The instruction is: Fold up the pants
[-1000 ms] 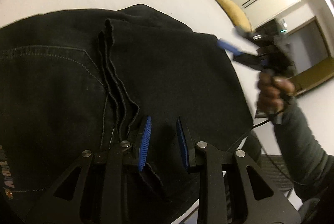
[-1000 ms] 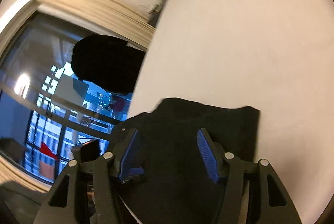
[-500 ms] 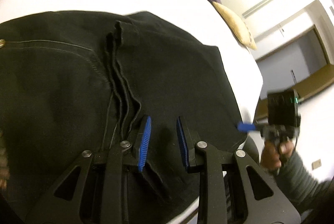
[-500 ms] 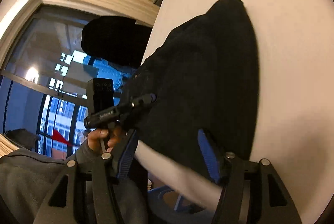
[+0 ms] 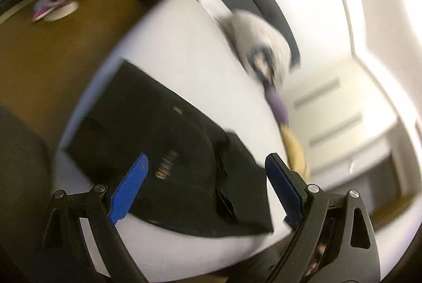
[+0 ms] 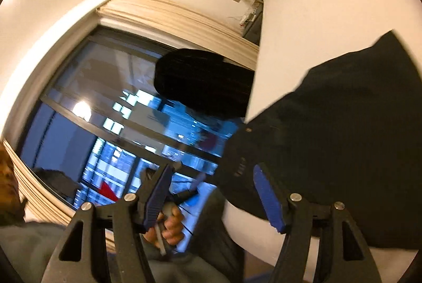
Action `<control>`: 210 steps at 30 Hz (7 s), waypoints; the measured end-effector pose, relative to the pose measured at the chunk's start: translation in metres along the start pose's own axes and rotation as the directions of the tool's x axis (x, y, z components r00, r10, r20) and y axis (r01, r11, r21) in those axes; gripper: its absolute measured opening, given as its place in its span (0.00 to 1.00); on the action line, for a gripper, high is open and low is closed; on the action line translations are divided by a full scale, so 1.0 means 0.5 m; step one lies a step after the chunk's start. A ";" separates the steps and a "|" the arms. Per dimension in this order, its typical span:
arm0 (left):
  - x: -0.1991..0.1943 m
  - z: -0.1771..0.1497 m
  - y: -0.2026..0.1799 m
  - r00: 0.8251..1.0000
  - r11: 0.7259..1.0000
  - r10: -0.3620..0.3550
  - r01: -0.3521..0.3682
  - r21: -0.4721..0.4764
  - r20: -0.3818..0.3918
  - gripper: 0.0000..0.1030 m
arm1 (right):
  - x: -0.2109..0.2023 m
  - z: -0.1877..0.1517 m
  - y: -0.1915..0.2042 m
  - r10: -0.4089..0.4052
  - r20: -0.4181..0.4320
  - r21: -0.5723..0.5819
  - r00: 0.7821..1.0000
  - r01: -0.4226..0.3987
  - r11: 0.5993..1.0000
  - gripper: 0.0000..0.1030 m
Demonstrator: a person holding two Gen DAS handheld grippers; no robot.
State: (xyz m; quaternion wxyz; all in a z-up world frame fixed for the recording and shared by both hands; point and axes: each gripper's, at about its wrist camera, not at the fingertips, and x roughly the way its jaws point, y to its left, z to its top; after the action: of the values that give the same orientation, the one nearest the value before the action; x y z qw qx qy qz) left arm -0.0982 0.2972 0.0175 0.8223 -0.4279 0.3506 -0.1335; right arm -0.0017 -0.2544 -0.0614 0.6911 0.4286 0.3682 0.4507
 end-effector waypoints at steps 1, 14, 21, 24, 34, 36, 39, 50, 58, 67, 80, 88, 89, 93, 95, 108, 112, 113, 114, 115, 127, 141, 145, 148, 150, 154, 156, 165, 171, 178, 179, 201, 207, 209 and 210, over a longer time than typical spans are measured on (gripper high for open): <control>-0.016 0.006 0.032 1.000 0.998 -0.004 0.005 -0.060 0.021 0.88 | 0.020 0.000 0.000 0.013 -0.001 0.015 1.000 -0.013 1.000 0.67; 0.003 -0.018 0.190 1.000 0.942 0.020 -0.021 -0.336 -0.006 0.88 | 0.094 -0.008 -0.007 -0.010 -0.059 0.088 0.998 0.015 0.996 0.67; 0.077 -0.056 0.222 1.000 0.929 0.000 -0.006 -0.370 -0.017 0.86 | 0.097 -0.011 -0.013 0.009 -0.058 0.117 0.998 -0.002 0.993 0.67; 0.110 -0.058 0.246 0.998 0.906 -0.060 0.053 -0.419 -0.002 0.85 | 0.097 -0.009 -0.025 0.011 -0.053 0.140 0.999 -0.003 0.990 0.67; 0.157 -0.057 0.288 0.987 0.843 -0.162 0.144 -0.519 0.012 0.26 | 0.117 0.038 -0.045 -0.015 -0.071 0.146 0.997 0.025 0.989 0.67; 0.156 -0.052 0.279 0.988 0.850 -0.157 0.141 -0.507 0.011 0.21 | 0.130 0.047 -0.054 -0.040 -0.099 0.157 0.994 0.055 0.986 0.67; 0.150 -0.037 0.249 0.987 0.874 -0.157 0.148 -0.463 0.018 0.18 | 0.148 0.057 -0.083 -0.101 -0.136 0.196 0.986 0.126 0.972 0.67; 0.133 0.018 0.102 0.994 0.964 -0.107 0.105 -0.246 0.006 0.16 | 0.148 0.027 -0.157 -0.324 -0.186 0.246 0.927 0.364 0.898 0.24; 0.147 0.055 -0.083 0.996 0.996 -0.094 0.094 -0.010 -0.012 0.16 | 0.108 0.030 -0.104 -0.274 -0.057 0.217 0.960 0.280 0.935 0.84; 0.334 -0.066 -0.450 0.979 0.831 -0.011 0.122 0.543 -0.203 0.16 | -0.046 0.095 -0.016 -0.268 0.010 0.164 0.963 0.263 0.951 1.00; 0.564 -0.303 -0.538 0.916 0.557 0.295 0.065 0.828 -0.271 0.16 | -0.099 0.076 -0.008 -0.380 -0.092 0.104 0.920 0.388 0.916 0.81; 0.569 -0.398 -0.545 0.919 0.432 0.327 0.063 0.900 -0.221 0.16 | -0.093 0.081 -0.020 -0.497 -0.149 0.022 0.855 0.506 0.862 0.19; 0.573 -0.406 -0.551 0.920 0.424 0.325 0.065 0.903 -0.219 0.16 | -0.099 0.083 -0.015 -0.503 -0.140 0.003 0.853 0.508 0.861 0.18; 0.571 -0.432 -0.565 0.924 0.396 0.318 0.074 0.915 -0.212 0.16 | -0.122 0.101 -0.005 -0.497 -0.119 -0.046 0.860 0.495 0.868 0.17; 0.561 -0.440 -0.578 0.929 0.378 0.310 0.076 0.923 -0.204 0.16 | -0.140 0.111 -0.006 -0.473 -0.107 -0.055 0.874 0.470 0.881 0.17; 0.659 -0.571 -0.582 0.882 0.298 0.403 0.125 0.946 -0.243 0.20 | -0.217 0.100 -0.175 -0.464 -0.149 0.074 0.873 0.478 0.875 0.21; 0.664 -0.595 -0.566 0.874 0.293 0.407 0.152 0.944 -0.267 0.40 | -0.249 0.090 -0.198 -0.392 -0.092 0.149 0.915 0.402 0.903 0.31; 0.648 -0.587 -0.569 0.871 0.332 0.377 0.191 0.924 -0.316 0.55 | -0.263 0.093 -0.191 -0.402 -0.068 0.148 0.913 0.407 0.901 0.42; 0.631 -0.577 -0.572 0.871 0.368 0.347 0.215 0.905 -0.348 0.64 | -0.279 0.097 -0.184 -0.408 -0.041 0.152 0.912 0.410 0.899 0.48; 0.607 -0.562 -0.576 0.872 0.403 0.313 0.237 0.884 -0.376 0.66 | -0.300 0.102 -0.174 -0.427 -0.007 0.165 0.904 0.422 0.892 0.59; 0.516 -0.339 -0.431 0.926 0.680 0.205 0.099 0.727 -0.318 0.75 | -0.231 0.015 -0.047 -0.328 -0.074 -0.018 0.942 0.328 0.945 0.70; 0.593 -0.188 -0.401 0.924 0.759 0.042 0.218 0.613 -0.381 0.68 | -0.234 0.057 -0.053 -0.329 0.000 0.011 0.944 0.329 0.944 0.24; 0.700 -0.154 -0.319 0.855 0.854 0.063 0.221 0.472 -0.514 0.32 | -0.191 0.059 -0.136 -0.429 -0.096 0.081 0.898 0.436 0.896 0.20; 0.705 -0.163 -0.277 0.859 0.859 0.030 0.239 0.453 -0.511 0.30 | -0.208 0.040 -0.206 -0.430 -0.106 0.170 0.897 0.442 0.881 0.00; 0.674 -0.164 -0.292 0.876 0.851 0.030 0.231 0.472 -0.482 0.30 | -0.218 0.032 -0.184 -0.424 -0.077 0.150 0.903 0.430 0.890 0.01; 0.598 -0.198 -0.313 0.847 0.819 -0.069 0.350 0.455 -0.528 0.30 | -0.234 -0.003 -0.129 -0.359 -0.063 0.085 0.931 0.363 0.928 0.25; 0.566 -0.258 -0.303 0.802 0.794 -0.045 0.390 0.466 -0.595 0.30 | -0.237 -0.021 -0.126 -0.359 -0.072 0.078 0.930 0.364 0.928 0.34; 0.535 -0.320 -0.285 0.842 0.709 0.042 0.354 0.609 -0.538 0.33 | -0.258 -0.034 -0.067 -0.398 -0.004 0.018 0.918 0.398 0.917 0.56; 0.470 -0.231 -0.255 0.924 0.786 -0.010 0.244 0.568 -0.382 0.97 | -0.335 0.031 -0.081 -0.456 0.096 0.078 0.885 0.450 0.890 0.80; 0.584 -0.211 -0.189 0.848 0.890 0.085 0.172 0.423 -0.523 0.96 | -0.265 0.053 -0.158 -0.505 -0.047 0.092 0.862 0.507 0.857 0.79; 0.595 -0.213 -0.192 0.841 0.894 0.082 0.176 0.413 -0.535 0.96 | -0.257 0.060 -0.158 -0.499 -0.058 0.092 0.864 0.503 0.860 0.79; 0.636 -0.091 -0.301 0.879 0.857 0.150 0.113 0.503 -0.453 0.19 | -0.092 0.195 0.048 -0.611 -0.028 -0.254 0.791 0.586 0.770 0.19; 0.680 0.067 -0.325 0.919 0.814 0.191 0.049 0.579 -0.346 0.19 | 0.019 0.339 0.026 -0.598 -0.029 -0.272 0.801 0.569 0.776 0.19; 0.720 0.111 -0.314 0.920 0.813 0.204 0.031 0.582 -0.334 0.19 | 0.045 0.375 -0.007 -0.592 -0.032 -0.242 0.805 0.569 0.786 0.20; 0.745 0.129 -0.303 0.918 0.814 0.212 0.024 0.580 -0.335 0.19 | 0.057 0.389 -0.028 -0.591 -0.036 -0.228 0.806 0.569 0.790 0.20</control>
State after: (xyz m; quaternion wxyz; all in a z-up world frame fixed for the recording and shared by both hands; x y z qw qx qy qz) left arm 0.2265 0.0523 -0.0087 0.8332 -0.1076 0.4692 -0.2722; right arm 0.1859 -0.2815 -0.0075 0.8161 0.1963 0.4692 0.2744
